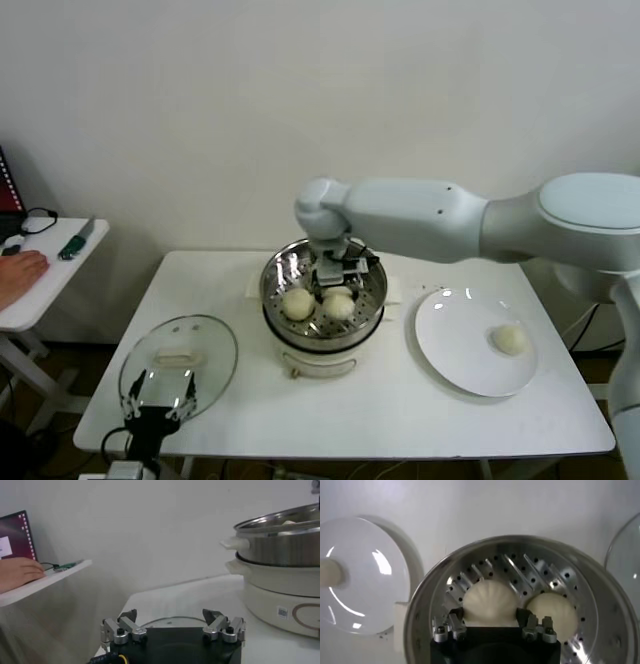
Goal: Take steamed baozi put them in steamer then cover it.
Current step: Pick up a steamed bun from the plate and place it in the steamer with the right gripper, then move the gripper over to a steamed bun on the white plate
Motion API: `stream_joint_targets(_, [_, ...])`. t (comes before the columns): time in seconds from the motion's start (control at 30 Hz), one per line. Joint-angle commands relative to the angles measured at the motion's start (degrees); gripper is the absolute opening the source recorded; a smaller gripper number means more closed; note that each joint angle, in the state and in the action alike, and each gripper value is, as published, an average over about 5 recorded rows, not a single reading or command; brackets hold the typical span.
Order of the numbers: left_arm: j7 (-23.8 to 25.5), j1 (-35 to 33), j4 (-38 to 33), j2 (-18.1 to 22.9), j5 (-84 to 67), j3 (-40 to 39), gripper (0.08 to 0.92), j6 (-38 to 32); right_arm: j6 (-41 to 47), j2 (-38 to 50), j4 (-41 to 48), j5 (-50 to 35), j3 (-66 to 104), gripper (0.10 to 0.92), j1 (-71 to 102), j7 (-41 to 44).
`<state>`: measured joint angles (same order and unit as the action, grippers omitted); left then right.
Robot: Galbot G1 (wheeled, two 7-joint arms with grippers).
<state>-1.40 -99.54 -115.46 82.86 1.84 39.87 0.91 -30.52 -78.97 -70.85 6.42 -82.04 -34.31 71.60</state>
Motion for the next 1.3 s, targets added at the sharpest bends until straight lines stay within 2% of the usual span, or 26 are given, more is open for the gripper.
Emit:
stream_joint_targets(0.03, [0.01,-0.13,0.34,0.01,0.00,0.13,0.823,-0.11,-1.31,-2.09,-0.29,1.45,0.03,0.690,2.80,-0.20])
stream_joint_targets(0.23, [0.01,-0.01,0.60,-0.08,-0.02,0.14,0.823,-0.15,-0.56,-1.93,-0.09,0.85,0.09,0.710,2.75,-0.22])
stream_joint_targets(0.47, [-0.06,0.09,0.61,-0.13,-0.04,0.24,0.823,-0.12,-0.25,-1.15,0.81,0.74,1.07,0.816,2.05,0.37])
stream_joint_targets(0.73, [-0.09,0.09,0.38,-0.36,0.05,0.23,0.823,0.01,1.09,2.78,3.44,-1.88,3.65,0.823,-3.27,-1.26])
stream_joint_targets(0.87, [-0.08,-0.12,0.25,-0.42,0.11,0.12,0.823,-0.09,9.65,9.19,3.75,-9.31,0.33,0.823,-7.66,-5.19])
stream_joint_targets(1.1, [-0.38,-0.39,-0.77,0.14,-0.59,0.00,0.823,0.06,32.39,23.37,1.47,-26.36,-7.31,0.823,-12.75,-10.09])
stream_joint_targets(1.3, [-0.42,-0.48,-1.54,0.09,-0.67,-0.16,0.823,0.21,40.97,34.19,1.79,-29.49,-5.14,0.823,-8.48,-8.92])
